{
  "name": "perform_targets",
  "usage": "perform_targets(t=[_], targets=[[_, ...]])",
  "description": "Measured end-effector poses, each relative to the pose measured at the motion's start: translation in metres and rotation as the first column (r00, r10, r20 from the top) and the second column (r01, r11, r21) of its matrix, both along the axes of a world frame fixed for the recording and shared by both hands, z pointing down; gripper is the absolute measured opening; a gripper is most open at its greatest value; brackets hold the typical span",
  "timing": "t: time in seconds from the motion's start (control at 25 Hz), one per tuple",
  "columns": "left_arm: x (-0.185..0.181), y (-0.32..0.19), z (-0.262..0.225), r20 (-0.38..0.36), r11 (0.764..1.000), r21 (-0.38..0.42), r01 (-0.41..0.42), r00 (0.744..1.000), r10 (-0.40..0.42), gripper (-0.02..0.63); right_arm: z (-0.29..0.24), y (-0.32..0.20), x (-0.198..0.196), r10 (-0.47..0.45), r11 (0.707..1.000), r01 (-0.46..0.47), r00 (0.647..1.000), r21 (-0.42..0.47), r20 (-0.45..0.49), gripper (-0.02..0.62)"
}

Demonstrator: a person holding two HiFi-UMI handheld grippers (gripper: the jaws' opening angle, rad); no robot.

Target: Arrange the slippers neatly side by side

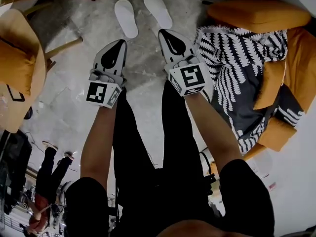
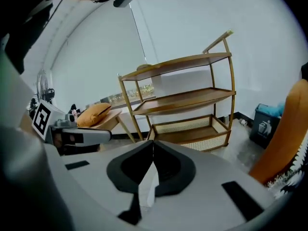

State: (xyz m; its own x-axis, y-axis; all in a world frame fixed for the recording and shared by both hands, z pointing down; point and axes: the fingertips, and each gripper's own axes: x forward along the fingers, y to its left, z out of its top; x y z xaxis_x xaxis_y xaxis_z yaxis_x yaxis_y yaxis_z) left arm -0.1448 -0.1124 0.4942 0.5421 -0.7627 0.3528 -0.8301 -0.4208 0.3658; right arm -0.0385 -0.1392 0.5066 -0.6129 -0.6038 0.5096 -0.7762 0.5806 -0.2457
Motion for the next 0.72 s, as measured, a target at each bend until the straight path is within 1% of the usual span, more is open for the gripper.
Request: perform_targets(t=[0.08,0.2,0.36,0.44,0.52,0.64,0.72], targets=[[-0.002,0.001,0.006,0.003,1.0,-0.014,-0.001,1.0,0.001,0.015,0.007,0.007,-0.005,0.0,1.0,0.0,1.0,-0.023,0.01,0.032],[-0.009,-0.001,0.02,0.024,0.999,-0.027,-0.021,0.999,0.021,0.014,0.028,0.012,-0.014,0.026,0.997,-0.023,0.999,-0.079,0.037,0.032],[-0.031,0.002,0.04,0.044,0.999,-0.038,-0.03,0.999,0.032,0.015,0.059,0.02,-0.035,0.016,0.991,-0.009,0.999,-0.133,0.051,0.032],[-0.041,0.002,0.051,0.054,0.999,-0.033,-0.04,0.998,0.041,0.015,0.08,0.02,-0.045,0.033,0.984,-0.02,0.997,-0.176,0.074,0.033],[-0.052,0.001,0.064,0.061,0.999,-0.031,-0.042,0.997,0.043,0.015,0.104,0.02,-0.054,0.067,0.972,-0.041,0.992,-0.231,0.107,0.034],[-0.069,0.001,0.089,0.073,0.999,-0.039,-0.035,0.997,0.038,0.015,0.145,0.016,-0.064,0.148,0.943,-0.088,0.974,-0.32,0.169,0.035],[-0.078,0.0,0.109,0.078,0.998,-0.045,-0.039,0.996,0.043,0.015,0.175,0.011,-0.069,0.2,0.924,-0.12,0.961,-0.362,0.19,0.042]])
